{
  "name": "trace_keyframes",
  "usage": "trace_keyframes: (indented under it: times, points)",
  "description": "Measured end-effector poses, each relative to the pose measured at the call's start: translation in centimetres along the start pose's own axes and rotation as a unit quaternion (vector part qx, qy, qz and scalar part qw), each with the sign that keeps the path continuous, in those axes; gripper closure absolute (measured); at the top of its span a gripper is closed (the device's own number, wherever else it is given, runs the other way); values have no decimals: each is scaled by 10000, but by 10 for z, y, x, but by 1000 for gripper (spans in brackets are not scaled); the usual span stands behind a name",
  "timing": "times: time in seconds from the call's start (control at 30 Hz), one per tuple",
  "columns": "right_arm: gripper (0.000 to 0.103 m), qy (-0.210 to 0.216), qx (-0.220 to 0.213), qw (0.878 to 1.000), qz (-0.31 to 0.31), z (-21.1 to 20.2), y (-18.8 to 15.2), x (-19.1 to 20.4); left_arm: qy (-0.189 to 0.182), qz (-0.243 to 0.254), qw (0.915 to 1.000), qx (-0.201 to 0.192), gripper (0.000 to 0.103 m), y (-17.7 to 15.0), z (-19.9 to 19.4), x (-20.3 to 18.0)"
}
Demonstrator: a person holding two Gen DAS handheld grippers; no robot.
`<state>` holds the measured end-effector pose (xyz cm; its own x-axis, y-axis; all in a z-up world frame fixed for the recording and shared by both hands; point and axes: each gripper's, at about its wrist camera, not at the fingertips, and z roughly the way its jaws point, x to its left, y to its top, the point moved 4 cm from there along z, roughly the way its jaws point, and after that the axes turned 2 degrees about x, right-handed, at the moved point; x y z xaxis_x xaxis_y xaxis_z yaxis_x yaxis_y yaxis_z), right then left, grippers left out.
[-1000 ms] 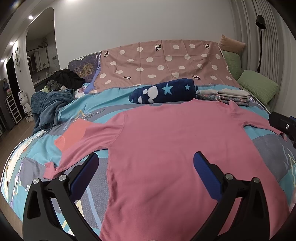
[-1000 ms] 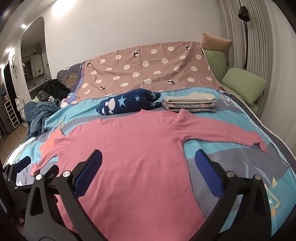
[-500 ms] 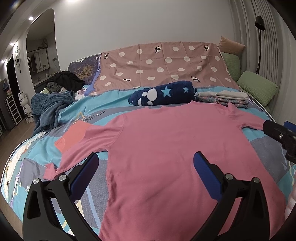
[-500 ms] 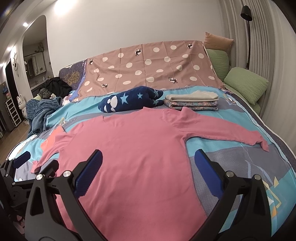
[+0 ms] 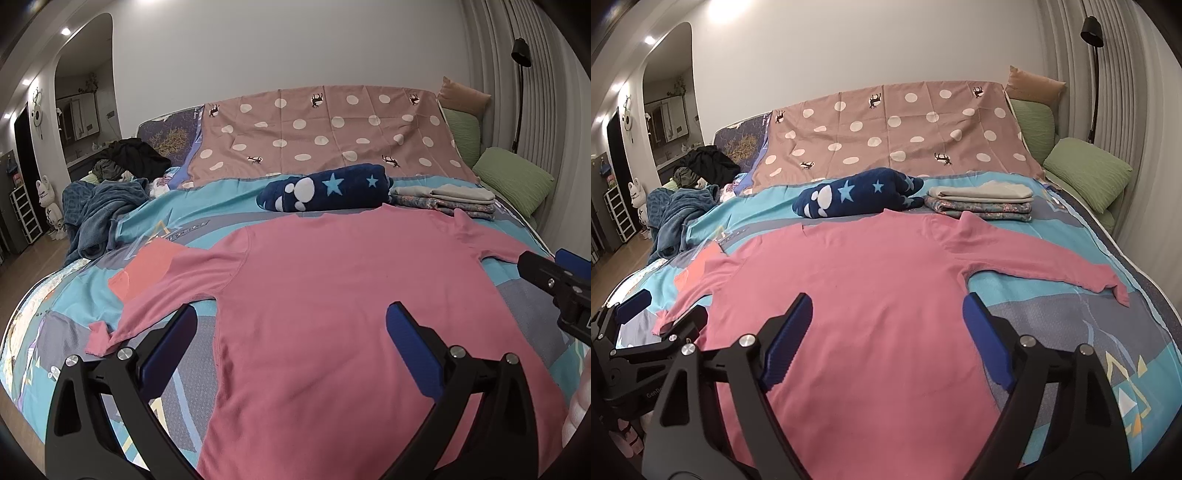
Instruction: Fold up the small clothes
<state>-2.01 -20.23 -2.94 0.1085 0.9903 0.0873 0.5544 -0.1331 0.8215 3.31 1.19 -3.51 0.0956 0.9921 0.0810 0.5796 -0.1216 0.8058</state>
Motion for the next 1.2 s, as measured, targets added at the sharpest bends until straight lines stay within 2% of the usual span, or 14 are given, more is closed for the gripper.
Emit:
trace_keyframes:
  times: [0.2,0.43,0.8,1.0,1.2]
  points:
    - [23,16,2,10000,-9,0,-1,1,-30,-38,10000,12,1,-2,0,2]
    - [42,165,153,9997,-71,4,-5,7,-113,-116,9999,2,1,-2,1,5]
    - [43,-33,129,9995,-295,7,-3,21,-176,-403,9990,67,1,-10,11,27]
    - [43,-90,142,9992,-375,9,-1,28,14,-728,9972,169,1,-14,24,59]
    - [39,-111,212,9985,-487,18,0,36,479,-1087,9923,353,4,-23,44,108]
